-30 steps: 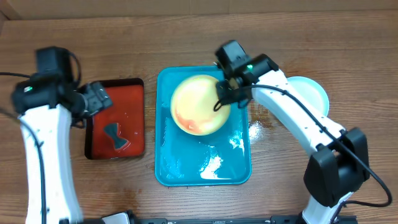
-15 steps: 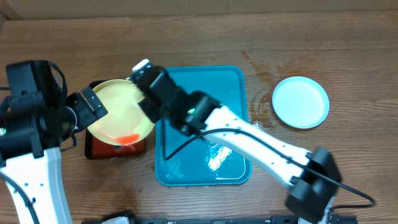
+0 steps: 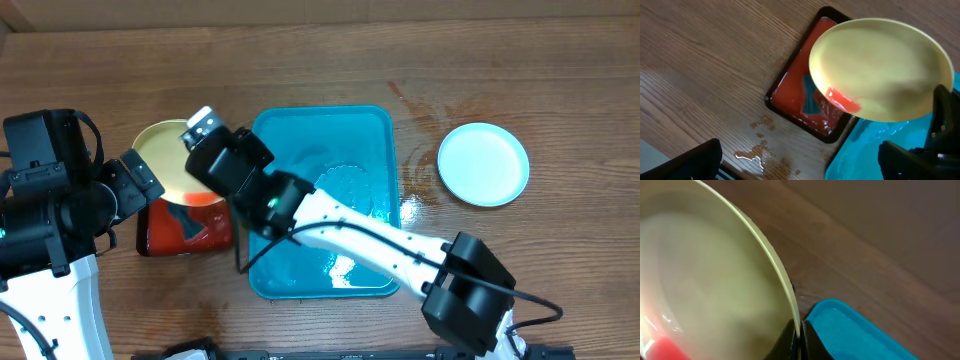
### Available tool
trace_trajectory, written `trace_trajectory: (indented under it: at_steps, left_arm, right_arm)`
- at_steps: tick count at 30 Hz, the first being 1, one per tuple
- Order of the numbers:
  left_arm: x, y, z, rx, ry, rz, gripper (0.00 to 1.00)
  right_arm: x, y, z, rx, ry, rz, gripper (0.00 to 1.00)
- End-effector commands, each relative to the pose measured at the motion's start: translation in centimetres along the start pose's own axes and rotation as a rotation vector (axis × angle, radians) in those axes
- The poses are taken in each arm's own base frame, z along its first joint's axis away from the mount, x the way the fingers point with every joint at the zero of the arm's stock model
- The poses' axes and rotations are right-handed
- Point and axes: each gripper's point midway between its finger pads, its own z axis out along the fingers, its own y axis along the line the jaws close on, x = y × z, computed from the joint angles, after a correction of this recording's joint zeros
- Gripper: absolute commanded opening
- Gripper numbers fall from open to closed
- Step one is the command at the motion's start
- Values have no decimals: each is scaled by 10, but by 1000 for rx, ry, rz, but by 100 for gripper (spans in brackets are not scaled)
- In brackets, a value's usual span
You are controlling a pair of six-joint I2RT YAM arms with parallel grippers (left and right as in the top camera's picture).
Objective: Clean dirty plates on tray and stack at the side
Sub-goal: 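Lift the yellow plate off the teal tray with the right gripper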
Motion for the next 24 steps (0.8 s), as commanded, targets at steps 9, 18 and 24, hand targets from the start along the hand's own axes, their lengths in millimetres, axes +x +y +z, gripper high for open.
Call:
trace_trajectory:
  at_steps: [9,18,24]
  left_arm:
    - [-6,4,-7,-16,-36,1,100]
    - [-6,4,-7,-16,-36,2,100]
    - [-6,4,-7,-16,-36,2,100]
  right_arm:
    - [-49,-17,-48,254,-162,-40,4]
    - [-54,-19,-50,263,-173,-61,4]
    - [-65,-21,-54,279,-210,-83,4]
